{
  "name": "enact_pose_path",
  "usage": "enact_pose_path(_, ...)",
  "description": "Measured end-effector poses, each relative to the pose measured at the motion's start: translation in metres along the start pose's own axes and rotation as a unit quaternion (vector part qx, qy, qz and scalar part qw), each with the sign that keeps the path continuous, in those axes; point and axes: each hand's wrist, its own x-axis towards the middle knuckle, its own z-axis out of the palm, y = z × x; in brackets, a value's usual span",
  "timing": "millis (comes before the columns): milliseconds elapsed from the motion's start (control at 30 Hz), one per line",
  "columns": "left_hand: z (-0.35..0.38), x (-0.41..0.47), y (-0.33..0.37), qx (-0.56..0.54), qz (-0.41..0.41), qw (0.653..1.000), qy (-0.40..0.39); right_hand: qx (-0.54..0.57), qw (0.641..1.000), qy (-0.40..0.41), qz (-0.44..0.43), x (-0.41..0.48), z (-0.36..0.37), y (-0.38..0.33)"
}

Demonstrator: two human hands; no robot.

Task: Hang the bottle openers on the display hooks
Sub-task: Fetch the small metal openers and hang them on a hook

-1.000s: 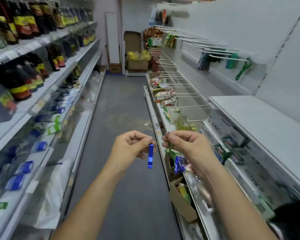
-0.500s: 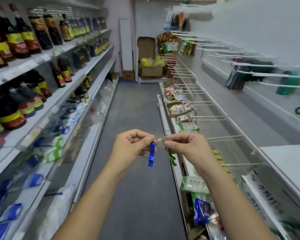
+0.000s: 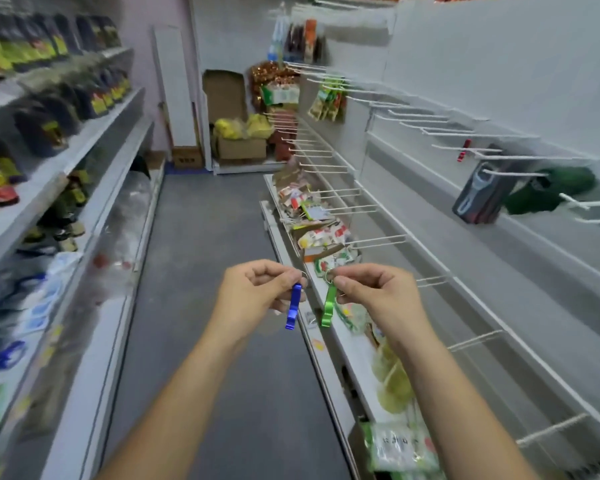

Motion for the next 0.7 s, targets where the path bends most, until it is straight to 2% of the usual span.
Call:
enact_pose_path(200, 0.023, 0.126, -0.010, 0.026, 0.011, 0.999, -0.036, 0.053, 0.997, 0.058, 0.004, 0.110, -0.011, 0.021)
enact_pose_path(467, 0.097, 0.263, 0.003, 0.013, 0.000, 0.995, -0.102, 0.089, 0.984, 0.156, 0.020, 0.215, -0.073, 0.023)
enact_pose_path(600, 0.142, 0.308, -0.003, -0.005, 0.009, 0.984, -0.176, 0.074, 0.974, 0.212, 0.030, 0.233, -0.103, 0.027)
enact_pose_path(700, 0.177, 0.333, -0.012, -0.020, 0.003, 0.970, -0.243, 0.080, 0.955, 0.282, 0.038, 0.234, -0.122, 0.032)
